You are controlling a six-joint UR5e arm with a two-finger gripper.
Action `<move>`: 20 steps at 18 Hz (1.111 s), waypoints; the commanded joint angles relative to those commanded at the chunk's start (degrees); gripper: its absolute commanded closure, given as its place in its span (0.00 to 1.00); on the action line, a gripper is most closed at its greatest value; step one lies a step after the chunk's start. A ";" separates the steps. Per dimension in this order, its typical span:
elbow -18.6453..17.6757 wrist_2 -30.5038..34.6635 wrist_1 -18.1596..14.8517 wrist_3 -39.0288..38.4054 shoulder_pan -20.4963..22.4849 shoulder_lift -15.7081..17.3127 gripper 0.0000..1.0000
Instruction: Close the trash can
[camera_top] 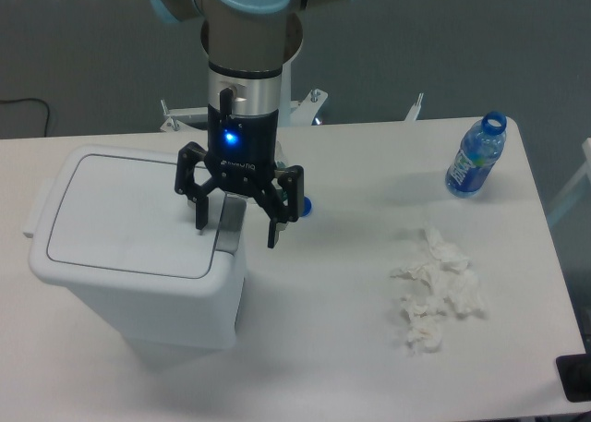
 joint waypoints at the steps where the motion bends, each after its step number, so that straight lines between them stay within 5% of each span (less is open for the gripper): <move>1: 0.00 0.00 0.00 0.00 0.00 0.09 0.00; 14: 0.70 -0.18 0.09 0.26 1.84 0.97 0.00; 20: 0.97 -0.09 -0.17 7.20 8.42 1.23 0.00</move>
